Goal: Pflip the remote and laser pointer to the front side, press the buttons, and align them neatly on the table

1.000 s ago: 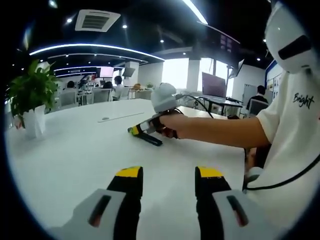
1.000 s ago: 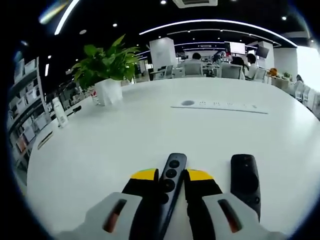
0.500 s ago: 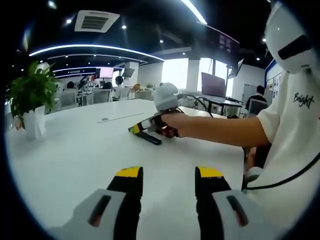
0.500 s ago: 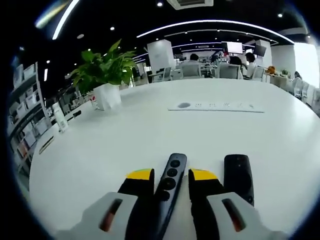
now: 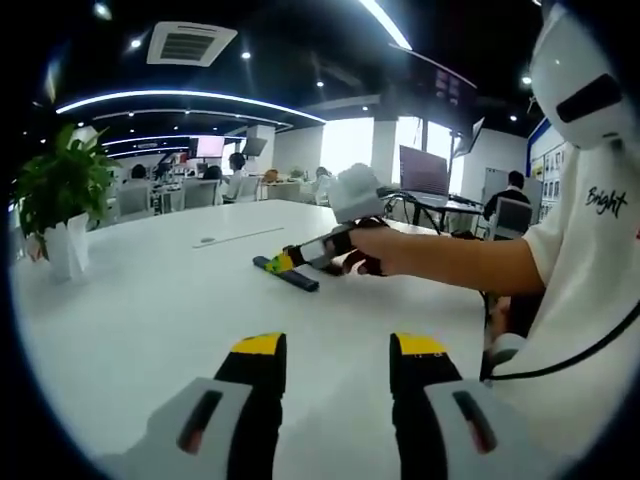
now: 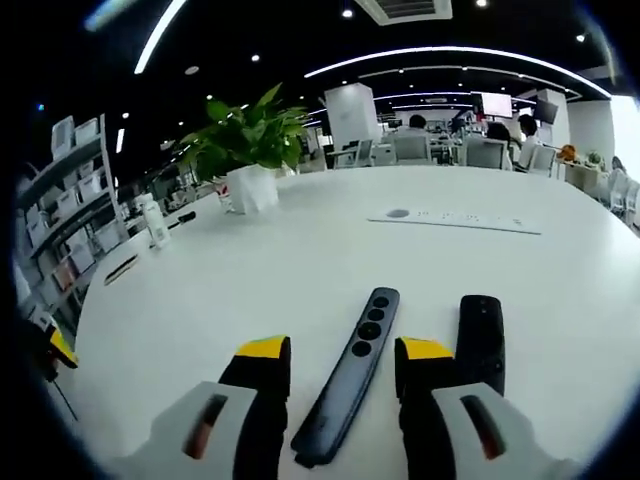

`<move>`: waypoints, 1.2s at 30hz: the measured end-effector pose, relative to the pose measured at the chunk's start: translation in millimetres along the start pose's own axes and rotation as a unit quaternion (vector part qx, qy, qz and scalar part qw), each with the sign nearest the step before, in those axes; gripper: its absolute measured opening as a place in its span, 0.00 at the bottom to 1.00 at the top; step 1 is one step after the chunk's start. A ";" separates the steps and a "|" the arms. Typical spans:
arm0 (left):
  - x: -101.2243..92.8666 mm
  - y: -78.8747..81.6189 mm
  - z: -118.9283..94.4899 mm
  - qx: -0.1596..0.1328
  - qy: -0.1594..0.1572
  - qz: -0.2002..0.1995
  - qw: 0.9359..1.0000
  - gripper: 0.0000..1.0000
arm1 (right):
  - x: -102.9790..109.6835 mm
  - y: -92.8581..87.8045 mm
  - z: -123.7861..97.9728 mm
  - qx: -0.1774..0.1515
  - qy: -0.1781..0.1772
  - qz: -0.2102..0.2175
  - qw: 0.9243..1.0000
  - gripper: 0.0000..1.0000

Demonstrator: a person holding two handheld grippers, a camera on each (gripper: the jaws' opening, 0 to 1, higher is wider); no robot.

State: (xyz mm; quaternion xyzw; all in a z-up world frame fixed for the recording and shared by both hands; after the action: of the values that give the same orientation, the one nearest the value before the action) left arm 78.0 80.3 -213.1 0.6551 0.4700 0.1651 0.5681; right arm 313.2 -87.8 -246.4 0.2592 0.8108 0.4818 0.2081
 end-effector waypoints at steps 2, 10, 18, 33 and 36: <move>-0.1 -0.1 0.1 0.000 0.000 0.001 1.000 0.42 | 2.0 2.4 -2.4 -0.010 0.006 -0.015 1.000 0.49; -5.4 12.1 -1.9 -0.056 -0.012 -0.025 0.998 0.46 | 16.7 9.9 -28.0 -0.063 0.059 -0.091 0.992 0.53; -9.2 21.3 -4.7 -0.069 -0.014 -0.022 0.997 0.46 | 11.7 3.6 -34.9 -0.066 0.083 -0.113 0.988 0.53; -6.1 19.9 -1.9 -0.059 -0.021 -0.031 0.998 0.43 | 3.9 -19.9 -66.4 -0.058 0.060 -0.124 0.989 0.46; -6.3 18.0 -3.2 -0.054 -0.020 -0.005 0.998 0.42 | 7.6 -21.8 -73.8 -0.051 0.055 -0.149 0.986 0.46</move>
State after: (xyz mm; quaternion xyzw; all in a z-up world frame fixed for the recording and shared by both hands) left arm 80.1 78.7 -194.0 0.6246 0.4518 0.1743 0.6127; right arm 259.2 -141.5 -233.3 0.0977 0.8249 0.4995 0.2458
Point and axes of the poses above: the point that each gripper's makers call its tool centre point, and the gripper's own axes: z roughly forward along the fingers, x roughly to its left, y roughly out of its top, the point moved 9 cm from there along -z, roughly backward along the fingers, and after that the axes turned 14 degrees about -z, right-handed, at the moved point
